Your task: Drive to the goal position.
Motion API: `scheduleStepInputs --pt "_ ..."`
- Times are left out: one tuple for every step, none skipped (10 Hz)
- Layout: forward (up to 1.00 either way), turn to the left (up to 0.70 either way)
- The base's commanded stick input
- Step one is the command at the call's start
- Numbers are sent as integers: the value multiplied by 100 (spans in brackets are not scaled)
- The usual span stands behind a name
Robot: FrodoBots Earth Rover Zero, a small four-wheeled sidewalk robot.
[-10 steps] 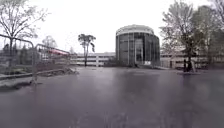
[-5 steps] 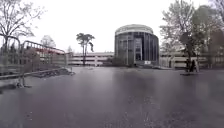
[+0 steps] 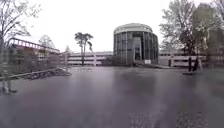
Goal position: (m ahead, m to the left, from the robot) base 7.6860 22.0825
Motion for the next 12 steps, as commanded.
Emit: scheduleStepInputs --pt "100 0" --pt "100 0" --pt "100 0" --pt "100 0" --pt "100 0" --pt "100 0" --pt "100 0" --pt "100 0" --pt "100 0" --pt "100 0" --pt "100 0" --pt "100 1"
